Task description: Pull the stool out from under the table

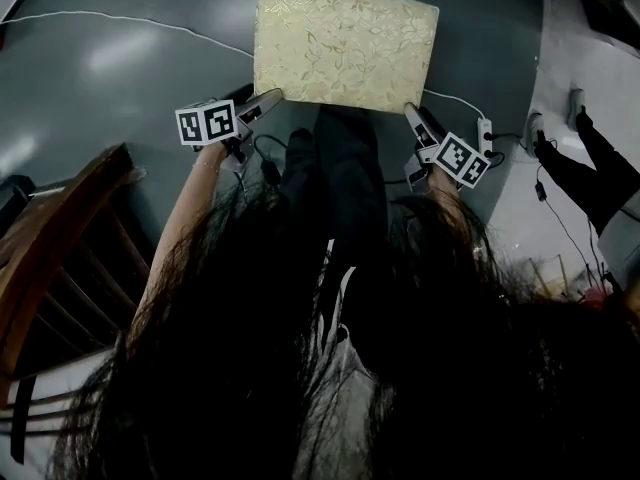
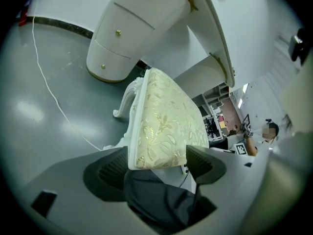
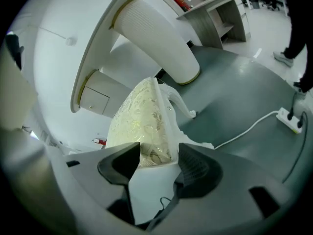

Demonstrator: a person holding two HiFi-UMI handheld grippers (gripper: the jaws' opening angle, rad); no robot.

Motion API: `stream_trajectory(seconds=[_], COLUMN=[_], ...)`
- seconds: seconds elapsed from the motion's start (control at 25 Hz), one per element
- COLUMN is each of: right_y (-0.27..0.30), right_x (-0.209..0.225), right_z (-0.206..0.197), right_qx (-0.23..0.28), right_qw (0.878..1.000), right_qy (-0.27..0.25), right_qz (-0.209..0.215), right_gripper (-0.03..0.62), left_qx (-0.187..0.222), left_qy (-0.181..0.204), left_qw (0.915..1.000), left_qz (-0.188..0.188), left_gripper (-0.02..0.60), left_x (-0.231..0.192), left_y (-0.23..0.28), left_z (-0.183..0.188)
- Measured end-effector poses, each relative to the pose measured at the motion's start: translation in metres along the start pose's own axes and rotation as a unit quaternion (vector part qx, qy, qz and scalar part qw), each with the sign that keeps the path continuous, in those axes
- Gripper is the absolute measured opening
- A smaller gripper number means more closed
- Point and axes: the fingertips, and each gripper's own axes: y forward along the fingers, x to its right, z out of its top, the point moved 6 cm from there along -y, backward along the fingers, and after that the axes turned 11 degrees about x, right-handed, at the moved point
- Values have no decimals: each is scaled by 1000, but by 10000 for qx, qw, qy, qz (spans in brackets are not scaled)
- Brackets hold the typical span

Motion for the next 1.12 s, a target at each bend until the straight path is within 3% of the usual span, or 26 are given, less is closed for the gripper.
stream_trajectory(seconds=[0.16,0.4,0.52,0.64,0.8,1.12], right_y=[-17,-46,-67,-88,-116,-176], right_x=[-18,-71,-108,-152,-207,-307], right_z=[11,34,40,41,37,49], right_qx=[34,228,313,477,752,1162], right_qw=[9993,9949,9911,9864,9829,9668], right_qy=[-365,-906,-1170,-1376,-1322,-1497], right_qz=[-10,367,547,766,1042,1715], right_gripper=[253,253,253,253,253,253], left_qx=[392,775,798,1091,1276,1891], left_qy=[207,402,444,578,734,1473], left_qw=[9990,9961,9954,9915,9874,9631], left_qz=[108,-139,-275,-410,-580,-1225], left_gripper=[380,379,379,379,379,374], left_x=[12,52,74,97,122,211], left_y=[-25,-72,-100,-133,-168,-233], left_z=[13,43,44,51,56,94])
